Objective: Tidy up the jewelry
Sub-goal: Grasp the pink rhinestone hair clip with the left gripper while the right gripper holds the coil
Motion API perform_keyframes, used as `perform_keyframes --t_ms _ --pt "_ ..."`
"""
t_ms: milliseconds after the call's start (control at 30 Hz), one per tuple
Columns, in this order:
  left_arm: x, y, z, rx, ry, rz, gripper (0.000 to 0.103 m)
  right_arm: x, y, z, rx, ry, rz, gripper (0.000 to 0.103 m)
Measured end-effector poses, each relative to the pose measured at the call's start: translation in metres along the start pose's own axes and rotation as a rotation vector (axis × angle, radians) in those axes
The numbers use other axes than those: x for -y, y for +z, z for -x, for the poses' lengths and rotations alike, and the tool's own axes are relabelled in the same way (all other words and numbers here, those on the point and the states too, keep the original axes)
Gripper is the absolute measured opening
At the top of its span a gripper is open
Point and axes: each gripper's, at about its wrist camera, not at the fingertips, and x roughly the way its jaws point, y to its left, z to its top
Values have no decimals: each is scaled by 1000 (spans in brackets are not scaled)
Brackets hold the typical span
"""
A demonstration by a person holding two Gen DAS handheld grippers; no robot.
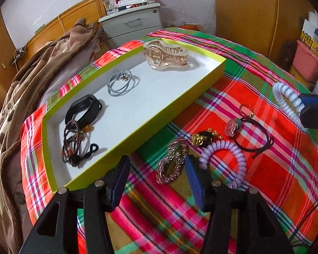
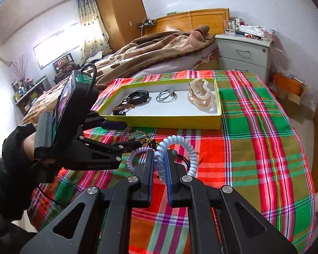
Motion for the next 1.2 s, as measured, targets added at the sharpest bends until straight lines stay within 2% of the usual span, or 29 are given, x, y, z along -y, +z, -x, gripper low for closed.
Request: perform_keyframes --t_ms 100,267,433,633,833,1200 --pt "-3 2 -2 0 -31 18 56 1 -1 0 -1 1 -4 10" --pt "-17 -2 -6 3 -105 126 55 0 -1 0 0 1 -2 10" --pt "-13 -5 -3 17 -104 132 32 0 -1 0 -1 -2 0 10" --pt "-15 -10 0 27 -120 169 19 -1 1 1 4 -2 5 10" --pt "-19 -14 3 34 -127 210 15 -3 1 0 5 -5 3 10" --pt "-35 -25 15 63 -129 302 15 -4 5 1 19 -7 7 10"
